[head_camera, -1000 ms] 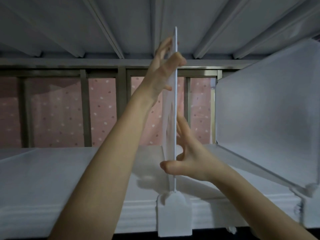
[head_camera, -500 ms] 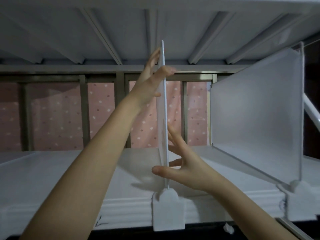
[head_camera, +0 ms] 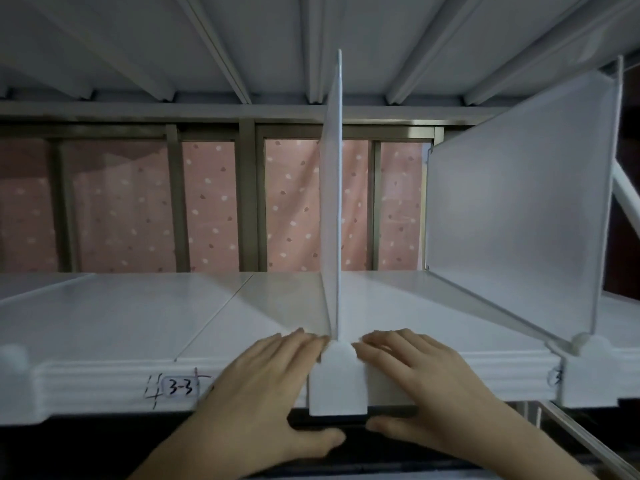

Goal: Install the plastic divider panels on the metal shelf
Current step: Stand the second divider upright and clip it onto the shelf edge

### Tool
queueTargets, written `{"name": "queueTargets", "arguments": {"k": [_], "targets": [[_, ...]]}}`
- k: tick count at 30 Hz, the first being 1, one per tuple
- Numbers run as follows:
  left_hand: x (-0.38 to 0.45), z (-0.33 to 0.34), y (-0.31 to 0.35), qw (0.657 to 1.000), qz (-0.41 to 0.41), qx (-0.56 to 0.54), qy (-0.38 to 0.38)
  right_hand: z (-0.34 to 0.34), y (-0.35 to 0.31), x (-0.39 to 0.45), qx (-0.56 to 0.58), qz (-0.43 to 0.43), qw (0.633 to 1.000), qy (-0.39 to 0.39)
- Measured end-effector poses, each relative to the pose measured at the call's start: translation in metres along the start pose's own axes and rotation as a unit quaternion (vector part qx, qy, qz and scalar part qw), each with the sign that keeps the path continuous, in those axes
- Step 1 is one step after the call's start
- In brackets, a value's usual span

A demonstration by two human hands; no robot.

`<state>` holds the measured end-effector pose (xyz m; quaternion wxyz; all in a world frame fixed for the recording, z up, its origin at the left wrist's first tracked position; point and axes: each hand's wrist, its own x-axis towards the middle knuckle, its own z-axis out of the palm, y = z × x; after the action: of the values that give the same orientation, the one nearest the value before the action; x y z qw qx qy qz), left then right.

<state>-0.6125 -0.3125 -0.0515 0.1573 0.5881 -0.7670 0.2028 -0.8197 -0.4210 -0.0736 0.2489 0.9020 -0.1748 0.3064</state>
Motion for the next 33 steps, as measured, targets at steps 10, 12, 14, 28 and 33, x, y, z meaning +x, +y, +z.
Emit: {"name": "queueTargets", "arguments": {"k": [10,12,14,28,33], "targets": [[0.006,0.052,-0.025,0.972,0.049,0.102,0.206,0.015,0.006,-0.002,-0.068,-0.032,0.994,0.081],[0.005,0.055,-0.025,0.969,0.03,0.12,0.215,0.017,0.005,-0.002,-0.074,-0.035,0.992,0.092],[0.005,0.057,-0.027,0.967,0.023,0.13,0.219,0.018,0.005,-0.001,-0.089,-0.035,0.99,0.099],[0.015,0.047,-0.042,0.944,0.15,0.158,0.247,0.023,-0.005,0.003,-0.116,-0.021,0.986,0.119],[0.014,0.042,-0.047,0.95,0.164,0.131,0.233,0.027,-0.01,0.007,-0.104,-0.027,0.987,0.121]]}}
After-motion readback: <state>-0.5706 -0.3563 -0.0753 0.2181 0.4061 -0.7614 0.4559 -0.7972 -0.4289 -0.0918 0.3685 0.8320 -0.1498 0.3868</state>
